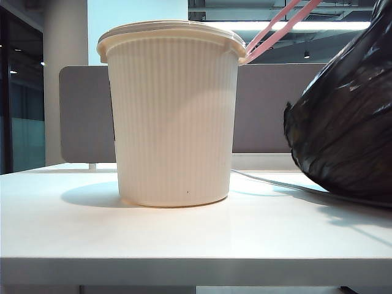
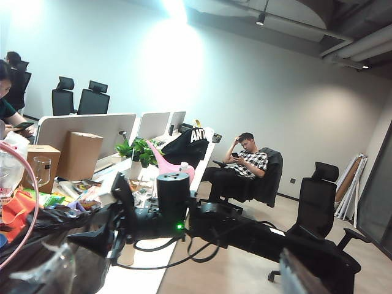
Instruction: Open the ring lid of the trash can, pull out the black garbage bag inside, and place it on the table.
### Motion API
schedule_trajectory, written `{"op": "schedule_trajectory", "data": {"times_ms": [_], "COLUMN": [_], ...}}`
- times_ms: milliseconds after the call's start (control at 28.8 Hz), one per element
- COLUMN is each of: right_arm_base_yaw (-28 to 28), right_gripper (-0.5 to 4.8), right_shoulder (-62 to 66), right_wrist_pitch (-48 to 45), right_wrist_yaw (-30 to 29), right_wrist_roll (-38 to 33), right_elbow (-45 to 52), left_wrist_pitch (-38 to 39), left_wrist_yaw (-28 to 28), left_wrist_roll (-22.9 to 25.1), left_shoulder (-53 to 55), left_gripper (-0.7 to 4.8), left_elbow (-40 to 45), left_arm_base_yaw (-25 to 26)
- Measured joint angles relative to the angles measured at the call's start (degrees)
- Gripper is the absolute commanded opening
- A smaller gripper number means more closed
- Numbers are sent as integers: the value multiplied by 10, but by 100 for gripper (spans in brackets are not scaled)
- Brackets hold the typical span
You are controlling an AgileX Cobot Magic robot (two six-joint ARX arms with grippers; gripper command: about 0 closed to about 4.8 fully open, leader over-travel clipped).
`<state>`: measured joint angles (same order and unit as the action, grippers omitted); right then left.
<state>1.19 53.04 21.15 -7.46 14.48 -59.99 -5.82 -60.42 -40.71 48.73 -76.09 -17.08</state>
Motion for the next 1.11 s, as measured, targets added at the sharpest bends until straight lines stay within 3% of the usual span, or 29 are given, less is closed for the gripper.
{"op": "schedule_trajectory", "data": {"times_ms": [626,1112], "right_arm_base_yaw": [0,0], "right_gripper": [288,288], "right_shoulder": [-23,-13], "right_wrist_pitch": [50,89], "right_wrist_yaw": [33,12], "right_wrist_roll": [1,-70], "right_elbow": [-1,-1], "left_wrist_pitch": [5,5], "left_wrist_yaw": [0,0], "left_wrist_roll": [-1,0], "left_shoulder": [-25,-29], "left_gripper": [434,434], "left_elbow": [0,0], "left_arm_base_yaw": [0,0]}}
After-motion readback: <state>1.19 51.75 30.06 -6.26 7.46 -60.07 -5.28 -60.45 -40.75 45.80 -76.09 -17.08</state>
